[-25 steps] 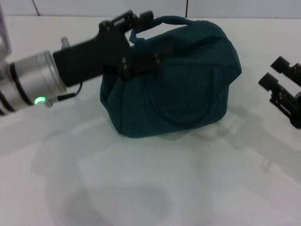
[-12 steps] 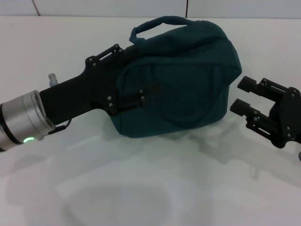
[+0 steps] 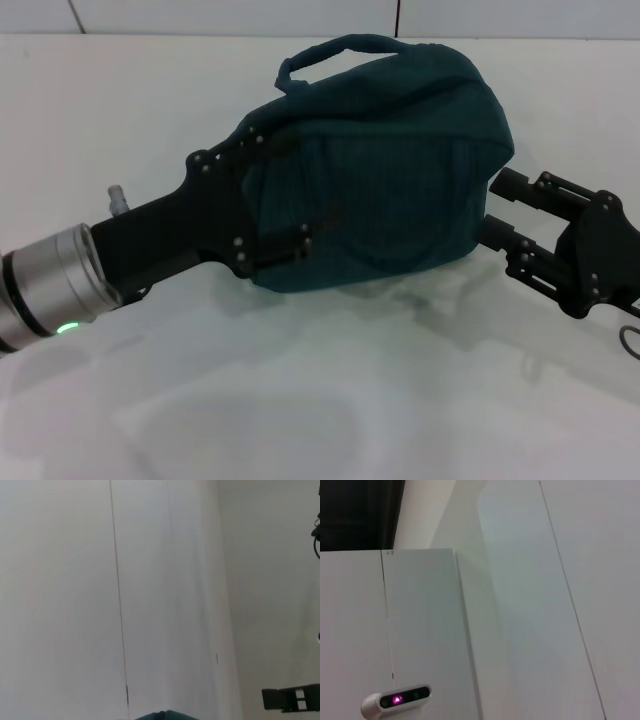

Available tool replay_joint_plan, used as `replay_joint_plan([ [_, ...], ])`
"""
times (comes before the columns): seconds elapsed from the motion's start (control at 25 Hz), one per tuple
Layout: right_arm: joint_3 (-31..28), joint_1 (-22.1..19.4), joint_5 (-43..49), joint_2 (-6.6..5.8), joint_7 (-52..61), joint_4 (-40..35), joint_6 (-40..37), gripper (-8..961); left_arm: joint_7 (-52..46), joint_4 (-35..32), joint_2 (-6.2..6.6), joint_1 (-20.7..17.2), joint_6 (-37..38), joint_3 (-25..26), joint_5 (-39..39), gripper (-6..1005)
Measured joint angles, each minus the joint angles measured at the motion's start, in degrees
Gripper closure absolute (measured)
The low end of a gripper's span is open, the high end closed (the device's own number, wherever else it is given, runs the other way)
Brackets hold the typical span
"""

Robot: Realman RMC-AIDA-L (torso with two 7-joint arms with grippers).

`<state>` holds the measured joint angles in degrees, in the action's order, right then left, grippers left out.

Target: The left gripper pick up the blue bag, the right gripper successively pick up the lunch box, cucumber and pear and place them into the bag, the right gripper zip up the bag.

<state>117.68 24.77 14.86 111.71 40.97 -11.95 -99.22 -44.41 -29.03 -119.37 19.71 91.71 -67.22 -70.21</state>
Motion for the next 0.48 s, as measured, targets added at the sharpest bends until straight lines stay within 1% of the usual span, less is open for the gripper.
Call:
replay_joint_plan([
  [0.28, 0.01, 0.73, 0.06, 0.3, -0.7, -0.01, 0.22, 431, 0.91, 0.51, -0.13, -0.21, 0.04, -0.09, -0.05, 164],
  [0.44, 0.18, 1.33, 0.72, -0.19, -0.78, -0.04, 0.55, 430, 0.29, 0.43, 0.29, -0.27, 1.21, -0.12, -1.26, 164],
  [0.48, 0.12, 1.41, 1.09, -0.43, -0.75, -0.17, 0.4, 430, -0.08, 0.26, 0.65, -0.27, 2.13, -0.11, -1.51, 164],
])
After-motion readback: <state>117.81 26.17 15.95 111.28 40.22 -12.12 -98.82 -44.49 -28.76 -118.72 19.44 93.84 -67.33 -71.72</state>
